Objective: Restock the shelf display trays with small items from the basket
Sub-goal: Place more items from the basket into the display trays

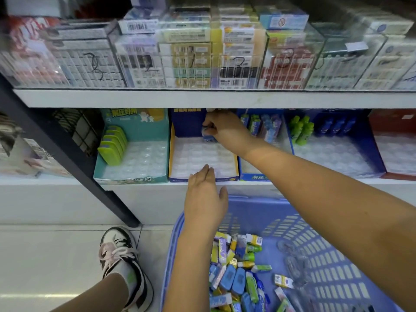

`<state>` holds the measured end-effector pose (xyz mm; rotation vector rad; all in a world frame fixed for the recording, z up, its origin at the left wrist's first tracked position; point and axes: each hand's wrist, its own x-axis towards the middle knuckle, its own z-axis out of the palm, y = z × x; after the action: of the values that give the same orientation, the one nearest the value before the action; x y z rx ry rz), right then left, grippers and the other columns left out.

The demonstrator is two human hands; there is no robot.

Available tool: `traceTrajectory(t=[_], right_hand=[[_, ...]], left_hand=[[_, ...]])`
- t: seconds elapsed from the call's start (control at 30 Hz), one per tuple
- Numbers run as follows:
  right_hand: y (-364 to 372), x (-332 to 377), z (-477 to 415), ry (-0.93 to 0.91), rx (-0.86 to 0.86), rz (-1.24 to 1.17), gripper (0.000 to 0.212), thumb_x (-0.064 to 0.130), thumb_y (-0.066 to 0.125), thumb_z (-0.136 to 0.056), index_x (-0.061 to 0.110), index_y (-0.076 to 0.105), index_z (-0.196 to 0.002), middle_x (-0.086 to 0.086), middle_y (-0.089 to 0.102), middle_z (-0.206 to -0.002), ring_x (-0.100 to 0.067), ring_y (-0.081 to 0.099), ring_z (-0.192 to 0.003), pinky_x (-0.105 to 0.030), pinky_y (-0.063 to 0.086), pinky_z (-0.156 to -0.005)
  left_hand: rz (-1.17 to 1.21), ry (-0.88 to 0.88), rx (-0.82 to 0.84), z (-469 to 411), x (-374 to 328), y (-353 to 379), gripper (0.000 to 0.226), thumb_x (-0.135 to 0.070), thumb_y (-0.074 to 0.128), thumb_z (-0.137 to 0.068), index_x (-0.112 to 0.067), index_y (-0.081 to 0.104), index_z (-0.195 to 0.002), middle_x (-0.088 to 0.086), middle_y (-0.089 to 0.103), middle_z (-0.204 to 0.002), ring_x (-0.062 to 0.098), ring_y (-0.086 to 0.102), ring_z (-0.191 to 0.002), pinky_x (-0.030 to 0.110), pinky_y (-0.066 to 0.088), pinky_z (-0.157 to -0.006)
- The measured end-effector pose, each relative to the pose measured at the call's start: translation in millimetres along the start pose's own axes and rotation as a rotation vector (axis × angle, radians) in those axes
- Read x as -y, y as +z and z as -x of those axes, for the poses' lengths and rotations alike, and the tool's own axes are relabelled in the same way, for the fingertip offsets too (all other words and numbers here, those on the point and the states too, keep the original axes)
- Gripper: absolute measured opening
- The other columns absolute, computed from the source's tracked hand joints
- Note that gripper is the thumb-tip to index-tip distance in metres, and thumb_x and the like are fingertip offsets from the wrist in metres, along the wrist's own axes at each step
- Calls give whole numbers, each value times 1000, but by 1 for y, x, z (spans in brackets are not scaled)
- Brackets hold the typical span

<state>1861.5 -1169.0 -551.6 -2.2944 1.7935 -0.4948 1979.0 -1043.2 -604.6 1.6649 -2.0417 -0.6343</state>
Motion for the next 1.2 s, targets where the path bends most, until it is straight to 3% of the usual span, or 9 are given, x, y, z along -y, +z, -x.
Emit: traceTrajectory(t=[0.23, 0.43, 0.5, 0.6, 0.67, 0.77, 0.93, 1.13, 1.2], right_hand=[[-1, 1, -1, 101, -21, 50, 24, 10, 55, -89, -8, 64, -101, -20, 64, -110, -31, 58, -105, -34, 43, -88], [-9, 8, -1, 120, -39, 110, 15, 8, 52, -88, 15, 47, -75, -6, 49, -86, -22, 52, -87, -25, 32, -72], [-11, 13, 5, 114, 56, 156, 4, 10, 54, -89, 7, 56, -87, -12, 53, -102, -25, 53, -104, -25, 38, -78], [-10, 11, 51, 92, -48, 110, 28, 16, 58, -89, 9, 57, -116, -14, 51, -124, -30, 52, -110, -32, 44, -84], [0, 7, 103, 107, -128, -91, 17, 22, 60, -88, 10, 60, -100, -10, 61, -98, -27, 58, -88, -32, 43, -70], [34, -19, 172, 245, 41, -144, 18, 26, 59, -89, 10, 64, -83, -10, 67, -81, -26, 60, -81, -33, 44, -70], [117, -84, 230, 419, 489, 12, 34, 11, 50, -91, 10, 59, -124, -14, 60, -124, -27, 53, -118, -31, 38, -97], [184, -118, 250, 236, 597, 85, 65, 0, 45, -88, 20, 27, -148, -8, 35, -147, -24, 35, -134, -33, 34, -108], [196, -122, 257, 217, 586, 169, 66, 4, 46, -87, 18, 24, -148, -11, 38, -142, -27, 34, -132, -36, 39, -103]], left_hand=[[4, 5, 0, -2, 2, 0, 58, -27, 48, -97, -9, 28, -148, 2, 22, -157, 19, 15, -145, 25, 6, -117], [24, 58, -13, 3, 1, -4, 52, -23, 48, -97, -8, 35, -145, 4, 31, -154, 19, 21, -143, 28, 14, -118], [147, 107, -196, 13, -2, -4, 38, -19, 51, -96, -8, 53, -133, 5, 51, -139, 18, 41, -132, 24, 30, -109], [261, 107, -349, 27, -4, 6, 18, -22, 53, -94, -15, 66, -104, -2, 68, -97, 13, 62, -90, 26, 49, -78], [225, 38, -199, 30, 4, 24, 13, -20, 54, -92, -14, 65, -95, 2, 69, -84, 19, 64, -76, 31, 51, -67], [52, -90, 148, 36, 24, 60, 16, -12, 52, -89, -8, 65, -97, 13, 69, -91, 31, 64, -87, 40, 52, -75], [-158, -53, 543, 64, 52, 117, 31, -11, 52, -88, -13, 61, -117, 13, 62, -120, 30, 56, -114, 32, 43, -88], [-248, 91, 721, 77, 57, 157, 64, -9, 50, -92, -11, 22, -150, 11, 25, -154, 26, 22, -142, 33, 27, -112], [-336, 129, 747, 81, 64, 164, 59, -15, 52, -93, -7, 28, -147, 9, 26, -153, 25, 20, -142, 32, 24, -113]])
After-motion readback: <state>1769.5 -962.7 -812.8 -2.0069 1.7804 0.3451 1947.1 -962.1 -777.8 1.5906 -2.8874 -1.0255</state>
